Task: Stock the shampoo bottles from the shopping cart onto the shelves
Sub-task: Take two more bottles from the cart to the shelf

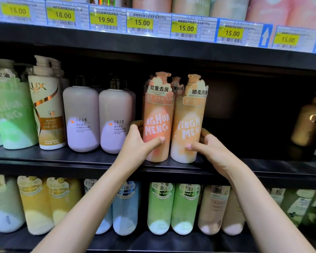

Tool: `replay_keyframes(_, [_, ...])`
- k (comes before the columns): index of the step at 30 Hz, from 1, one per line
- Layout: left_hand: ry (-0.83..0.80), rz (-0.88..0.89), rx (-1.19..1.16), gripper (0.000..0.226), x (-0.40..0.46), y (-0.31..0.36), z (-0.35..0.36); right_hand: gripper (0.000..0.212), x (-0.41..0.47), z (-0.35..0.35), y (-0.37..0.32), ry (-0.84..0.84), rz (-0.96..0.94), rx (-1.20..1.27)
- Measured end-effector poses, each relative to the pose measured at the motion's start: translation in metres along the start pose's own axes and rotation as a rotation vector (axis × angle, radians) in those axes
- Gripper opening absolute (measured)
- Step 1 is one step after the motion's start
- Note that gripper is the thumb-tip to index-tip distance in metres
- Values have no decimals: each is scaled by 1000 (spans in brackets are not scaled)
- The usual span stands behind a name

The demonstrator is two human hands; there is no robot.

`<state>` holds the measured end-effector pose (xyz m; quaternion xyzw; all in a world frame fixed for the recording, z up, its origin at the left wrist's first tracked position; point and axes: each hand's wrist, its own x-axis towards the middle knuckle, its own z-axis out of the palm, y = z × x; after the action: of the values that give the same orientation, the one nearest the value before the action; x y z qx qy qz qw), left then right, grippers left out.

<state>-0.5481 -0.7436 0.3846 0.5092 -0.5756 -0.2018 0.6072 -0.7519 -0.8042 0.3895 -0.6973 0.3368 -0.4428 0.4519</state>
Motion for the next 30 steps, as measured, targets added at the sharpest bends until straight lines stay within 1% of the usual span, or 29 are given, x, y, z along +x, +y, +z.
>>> replay_keyframes(4, [60, 50, 133, 57, -1, -1, 4, 69, 0, 4, 1, 20, 14, -84])
replay_keyframes(8, [93, 64, 246, 54, 0, -2, 7, 55, 2, 4, 0, 58, 19, -135])
replay_keyframes(11, [120, 18, 338, 46, 2, 0, 11, 50, 6, 9, -2, 67, 23, -163])
replay_keyframes(14, [107, -94, 375, 27, 7, 5, 18, 50, 16, 13, -3, 99, 20, -195])
replay_keyframes(15, [100, -129, 380, 23, 9, 6, 19, 50, 20, 15, -3, 106, 19, -206])
replay_keyframes(18, [61, -168, 395, 33, 19, 7, 21, 50, 29, 21, -2, 114, 17, -198])
replay_keyframes(20, [32, -179, 374, 22, 25, 7, 21, 55, 33, 24, 0, 121, 33, -176])
replay_keyframes(23, [24, -160, 339, 38, 30, 3, 24, 59, 37, 25, -2, 125, 63, -200])
replay_keyframes(27, [59, -147, 258, 50, 34, -8, 26, 59, 37, 29, 0, 141, 59, -214])
replay_keyframes(30, [96, -137, 218, 60, 36, -11, 25, 62, 39, 31, 3, 162, 52, -271])
